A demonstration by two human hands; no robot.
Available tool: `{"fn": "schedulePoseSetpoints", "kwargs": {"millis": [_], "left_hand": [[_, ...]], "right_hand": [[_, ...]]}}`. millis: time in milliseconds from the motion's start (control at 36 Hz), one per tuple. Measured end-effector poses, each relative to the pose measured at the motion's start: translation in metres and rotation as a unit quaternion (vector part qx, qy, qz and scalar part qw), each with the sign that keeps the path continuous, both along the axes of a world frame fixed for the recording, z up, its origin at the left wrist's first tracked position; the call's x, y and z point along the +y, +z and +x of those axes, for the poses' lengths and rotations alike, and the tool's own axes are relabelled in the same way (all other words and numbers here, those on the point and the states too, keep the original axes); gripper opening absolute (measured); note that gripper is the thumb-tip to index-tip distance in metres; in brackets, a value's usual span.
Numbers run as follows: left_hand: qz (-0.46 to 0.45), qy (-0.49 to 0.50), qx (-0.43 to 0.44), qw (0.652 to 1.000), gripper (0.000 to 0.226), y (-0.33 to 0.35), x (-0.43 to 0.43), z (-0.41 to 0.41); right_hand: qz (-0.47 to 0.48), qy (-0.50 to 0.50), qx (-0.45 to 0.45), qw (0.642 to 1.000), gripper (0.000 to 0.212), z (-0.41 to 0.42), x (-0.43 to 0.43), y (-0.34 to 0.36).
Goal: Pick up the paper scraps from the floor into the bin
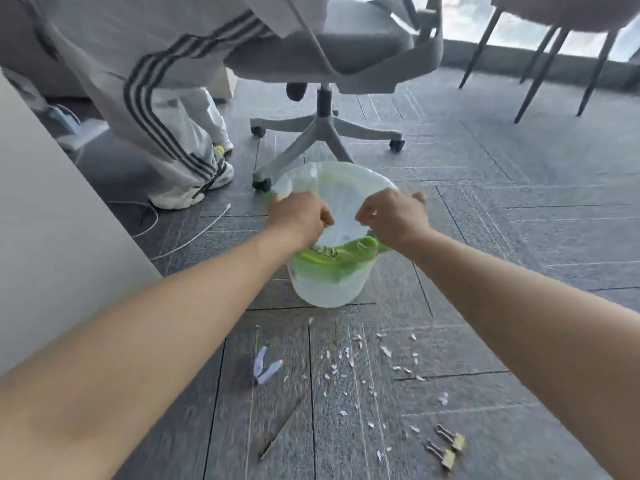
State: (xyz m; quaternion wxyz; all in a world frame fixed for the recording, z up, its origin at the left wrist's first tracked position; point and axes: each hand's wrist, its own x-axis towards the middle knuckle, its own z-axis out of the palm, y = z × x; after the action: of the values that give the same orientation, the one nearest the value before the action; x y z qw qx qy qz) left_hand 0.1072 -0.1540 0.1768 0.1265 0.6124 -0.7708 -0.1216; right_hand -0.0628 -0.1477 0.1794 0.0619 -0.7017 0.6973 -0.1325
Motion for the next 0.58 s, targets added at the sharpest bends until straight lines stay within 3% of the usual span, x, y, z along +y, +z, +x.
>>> {"fn": "schedulePoseSetpoints", "kwargs": {"millis": [83, 222, 361, 472, 583], "left_hand": [[-0.024, 0.003, 0.042, 0.999, 0.014, -0.003, 0.003, 0.006], [-0.137, -0.047, 0.115, 0.983, 0.043, -0.007, 0.022, 0.01], [-0.216, -0.108, 0.209, 0.948, 0.034, -0.039, 0.07, 0.028], [-0.179, -0.087, 0.264, 0.944, 0.022, -0.083, 0.102, 0.05], [-0.031, -0.031, 0.252, 0.967, 0.012, -0.135, 0.123, 0.074]], "right_hand": [[-0.035, -0.014, -0.045, 0.998, 0.011, -0.001, 0.004, 0.001], [-0.083, 0.042, -0.084, 0.992, 0.02, 0.0, 0.029, -0.003], [-0.156, 0.117, -0.098, 0.976, 0.019, 0.001, 0.081, -0.037], [-0.177, 0.111, -0.129, 0.969, 0.019, 0.001, 0.116, -0.08], [-0.099, 0.087, -0.161, 0.978, 0.022, 0.003, 0.14, -0.129]]}}
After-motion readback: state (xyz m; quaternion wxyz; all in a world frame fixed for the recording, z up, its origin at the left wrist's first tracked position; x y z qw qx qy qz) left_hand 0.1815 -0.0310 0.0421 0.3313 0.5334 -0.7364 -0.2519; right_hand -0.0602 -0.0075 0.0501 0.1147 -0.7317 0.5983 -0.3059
